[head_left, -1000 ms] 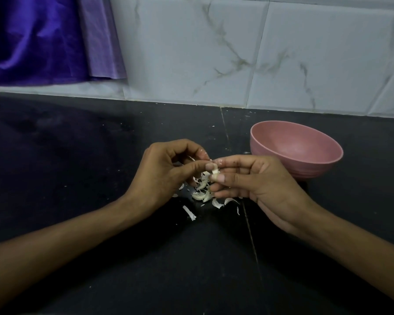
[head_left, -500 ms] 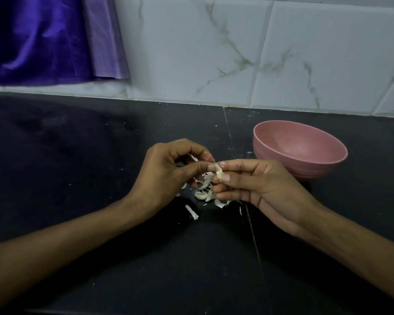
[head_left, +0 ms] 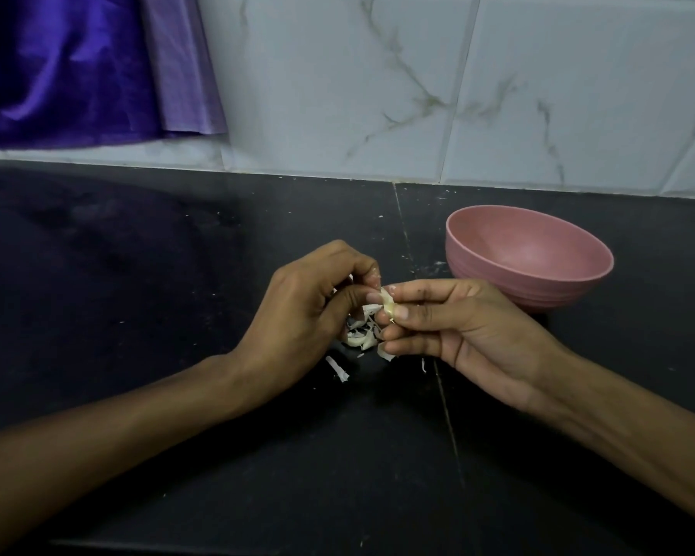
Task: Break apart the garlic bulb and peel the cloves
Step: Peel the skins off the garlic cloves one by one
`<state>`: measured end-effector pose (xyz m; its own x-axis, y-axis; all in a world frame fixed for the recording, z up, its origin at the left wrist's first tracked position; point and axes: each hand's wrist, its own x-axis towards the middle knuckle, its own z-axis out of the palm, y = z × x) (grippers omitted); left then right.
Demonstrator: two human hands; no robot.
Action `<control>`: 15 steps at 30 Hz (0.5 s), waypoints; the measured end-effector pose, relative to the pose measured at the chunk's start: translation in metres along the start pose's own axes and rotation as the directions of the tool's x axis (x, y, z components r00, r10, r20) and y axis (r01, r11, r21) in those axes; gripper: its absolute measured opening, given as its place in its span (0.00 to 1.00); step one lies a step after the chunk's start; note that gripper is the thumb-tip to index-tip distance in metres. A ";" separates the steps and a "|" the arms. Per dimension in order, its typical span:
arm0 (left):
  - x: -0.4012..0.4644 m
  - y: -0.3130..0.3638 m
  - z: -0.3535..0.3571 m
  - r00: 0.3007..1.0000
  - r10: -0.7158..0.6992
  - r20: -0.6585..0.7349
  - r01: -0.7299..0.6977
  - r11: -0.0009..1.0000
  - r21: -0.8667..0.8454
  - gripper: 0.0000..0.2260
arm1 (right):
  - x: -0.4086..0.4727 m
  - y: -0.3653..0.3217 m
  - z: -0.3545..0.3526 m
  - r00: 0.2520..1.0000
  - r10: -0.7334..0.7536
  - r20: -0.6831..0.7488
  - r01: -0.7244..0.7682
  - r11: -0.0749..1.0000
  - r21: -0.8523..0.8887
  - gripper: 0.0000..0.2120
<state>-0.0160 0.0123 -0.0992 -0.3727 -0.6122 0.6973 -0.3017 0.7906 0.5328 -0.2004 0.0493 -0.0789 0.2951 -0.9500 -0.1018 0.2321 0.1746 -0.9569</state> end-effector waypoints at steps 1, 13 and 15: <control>0.001 0.000 0.000 1.000 0.003 -0.004 -0.003 1.000 0.004 0.02 | 0.001 -0.001 0.000 1.000 0.000 0.004 0.000 1.000 0.000 0.11; 0.001 0.001 -0.004 0.982 -0.188 -0.020 0.182 0.970 -0.160 0.04 | 0.004 -0.003 -0.006 0.999 0.016 -0.040 -0.012 0.995 0.094 0.14; 0.002 0.000 -0.004 0.970 -0.242 -0.005 0.234 0.944 -0.231 0.08 | 0.003 -0.003 -0.005 0.999 0.003 -0.040 0.000 0.997 0.078 0.14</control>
<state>-0.0135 0.0117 -0.0961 -0.2840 -0.7854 0.5500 -0.1695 0.6057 0.7774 -0.2048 0.0442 -0.0781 0.2584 -0.9591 -0.1157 0.3032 0.1943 -0.9329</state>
